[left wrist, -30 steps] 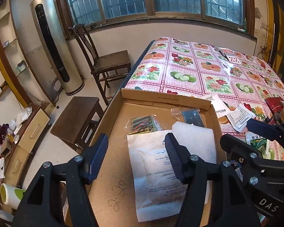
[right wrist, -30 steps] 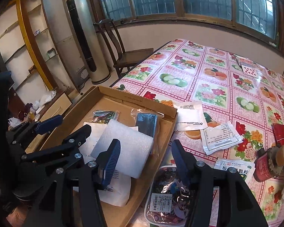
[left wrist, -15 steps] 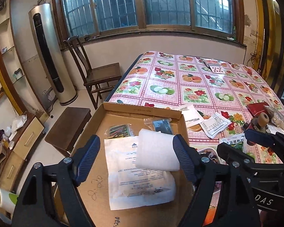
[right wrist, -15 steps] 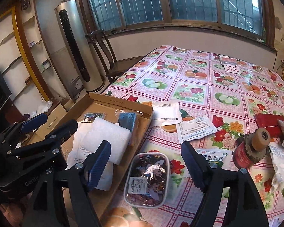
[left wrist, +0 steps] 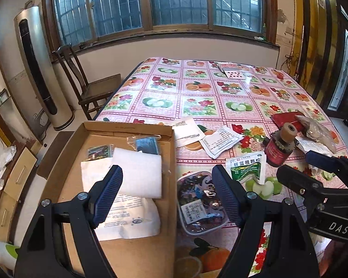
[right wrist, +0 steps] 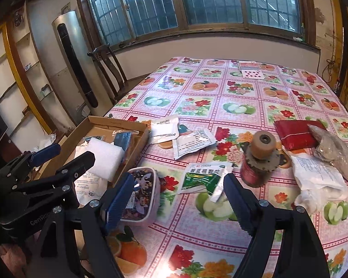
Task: Organize soft objects
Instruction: 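Move both tools back toward the remaining items on the table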
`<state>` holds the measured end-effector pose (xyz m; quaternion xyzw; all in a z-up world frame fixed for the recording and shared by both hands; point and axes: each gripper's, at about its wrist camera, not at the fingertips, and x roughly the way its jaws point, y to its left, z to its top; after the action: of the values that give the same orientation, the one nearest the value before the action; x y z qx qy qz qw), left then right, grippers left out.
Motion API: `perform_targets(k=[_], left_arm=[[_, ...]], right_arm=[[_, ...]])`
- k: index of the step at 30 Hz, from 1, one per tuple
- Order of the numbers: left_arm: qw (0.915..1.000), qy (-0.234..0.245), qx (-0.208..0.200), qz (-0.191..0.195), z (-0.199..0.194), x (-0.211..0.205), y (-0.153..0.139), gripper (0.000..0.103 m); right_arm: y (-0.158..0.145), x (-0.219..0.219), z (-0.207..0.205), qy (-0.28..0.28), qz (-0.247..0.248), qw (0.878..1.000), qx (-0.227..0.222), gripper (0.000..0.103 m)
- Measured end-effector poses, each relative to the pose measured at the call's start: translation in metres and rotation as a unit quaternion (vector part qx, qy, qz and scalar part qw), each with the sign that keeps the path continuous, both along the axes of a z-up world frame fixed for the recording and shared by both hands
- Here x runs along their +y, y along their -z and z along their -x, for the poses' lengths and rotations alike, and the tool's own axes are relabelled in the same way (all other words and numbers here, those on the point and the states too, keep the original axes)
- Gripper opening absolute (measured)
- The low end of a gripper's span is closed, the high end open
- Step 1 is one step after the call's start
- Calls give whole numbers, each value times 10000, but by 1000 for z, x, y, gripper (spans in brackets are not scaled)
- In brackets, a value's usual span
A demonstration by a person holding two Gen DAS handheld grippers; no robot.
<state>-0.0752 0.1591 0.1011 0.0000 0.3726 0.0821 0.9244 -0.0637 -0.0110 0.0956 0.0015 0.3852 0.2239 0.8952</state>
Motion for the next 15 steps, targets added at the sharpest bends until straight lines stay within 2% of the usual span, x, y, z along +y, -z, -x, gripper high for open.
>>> perform_targets(k=[15], left_arm=[[9966, 673, 475, 91, -33, -80, 18, 79]], right_arm=[[9, -135, -11, 976, -88, 9948, 280, 83]])
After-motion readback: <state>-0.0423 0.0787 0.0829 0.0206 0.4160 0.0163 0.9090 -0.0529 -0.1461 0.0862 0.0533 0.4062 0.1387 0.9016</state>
